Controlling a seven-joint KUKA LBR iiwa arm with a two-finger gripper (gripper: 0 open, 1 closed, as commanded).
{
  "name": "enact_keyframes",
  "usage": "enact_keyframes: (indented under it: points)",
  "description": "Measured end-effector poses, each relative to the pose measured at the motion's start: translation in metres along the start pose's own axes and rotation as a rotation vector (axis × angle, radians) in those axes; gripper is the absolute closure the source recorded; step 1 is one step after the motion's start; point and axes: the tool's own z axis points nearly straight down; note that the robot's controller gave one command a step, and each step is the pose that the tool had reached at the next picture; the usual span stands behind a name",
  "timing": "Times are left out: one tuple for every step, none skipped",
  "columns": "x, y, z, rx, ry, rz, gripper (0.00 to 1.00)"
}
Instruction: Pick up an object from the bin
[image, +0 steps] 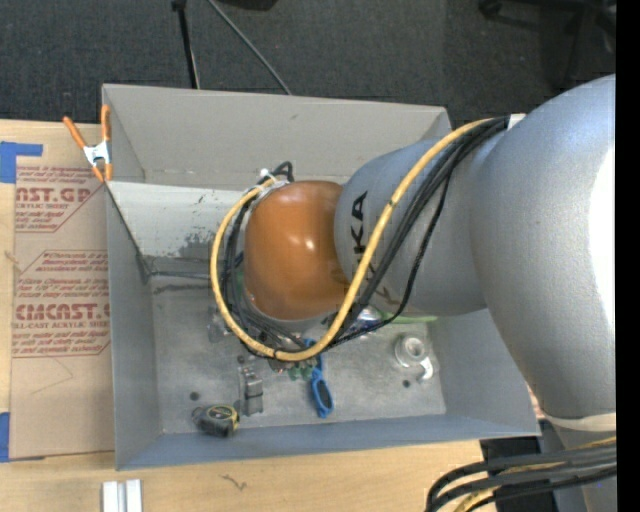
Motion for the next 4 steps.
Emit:
enact_keyframes:
  points:
    - [0.012, 0.011, 0.060, 0.002, 0.006, -0.178, 0.00]
    - [0.009, 0.014, 0.073, 0.001, -0.009, -0.329, 0.00]
    - [-0.003, 0.012, 0.037, 0.000, -0.003, -0.490, 0.00]
    - [0.005, 0.018, 0.075, 0.000, 0.000, -0.650, 0.00]
